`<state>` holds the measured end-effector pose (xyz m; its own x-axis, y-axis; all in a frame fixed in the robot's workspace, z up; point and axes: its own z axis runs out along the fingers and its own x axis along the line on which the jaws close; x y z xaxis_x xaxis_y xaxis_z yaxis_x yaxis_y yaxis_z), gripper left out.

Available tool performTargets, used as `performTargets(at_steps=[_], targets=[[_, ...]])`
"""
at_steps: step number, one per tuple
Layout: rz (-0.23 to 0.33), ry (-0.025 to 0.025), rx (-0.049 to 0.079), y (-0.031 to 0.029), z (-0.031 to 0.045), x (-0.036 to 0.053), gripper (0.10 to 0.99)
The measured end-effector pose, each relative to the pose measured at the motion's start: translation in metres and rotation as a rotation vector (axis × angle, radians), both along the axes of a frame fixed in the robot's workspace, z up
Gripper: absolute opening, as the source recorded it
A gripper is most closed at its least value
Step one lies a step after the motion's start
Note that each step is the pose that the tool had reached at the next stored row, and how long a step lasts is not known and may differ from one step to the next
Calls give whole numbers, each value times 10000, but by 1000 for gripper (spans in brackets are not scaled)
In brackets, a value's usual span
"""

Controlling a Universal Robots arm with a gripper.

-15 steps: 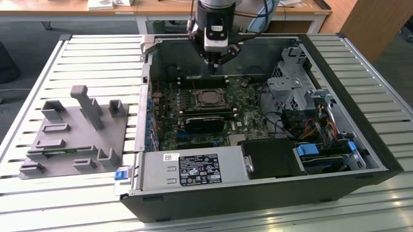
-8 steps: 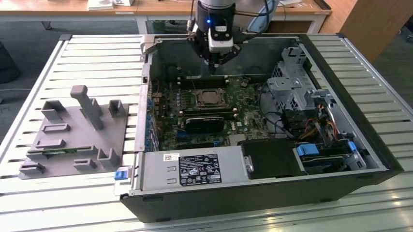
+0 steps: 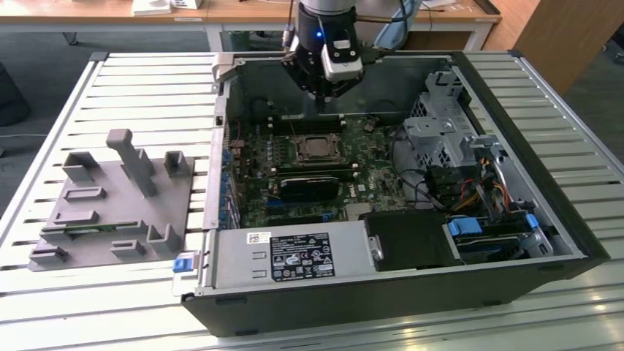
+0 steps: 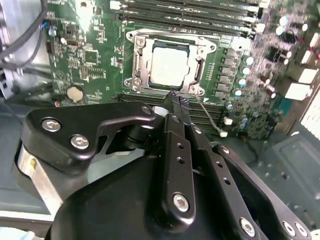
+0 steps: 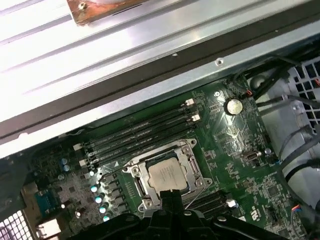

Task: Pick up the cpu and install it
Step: 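Install the first cpu locking lever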

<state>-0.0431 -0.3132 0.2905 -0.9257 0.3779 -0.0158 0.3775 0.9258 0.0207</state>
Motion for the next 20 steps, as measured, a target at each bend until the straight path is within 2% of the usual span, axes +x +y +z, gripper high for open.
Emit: performTargets(at_steps=[20], targets=[[3422,0,1,0,-20,0,106]])
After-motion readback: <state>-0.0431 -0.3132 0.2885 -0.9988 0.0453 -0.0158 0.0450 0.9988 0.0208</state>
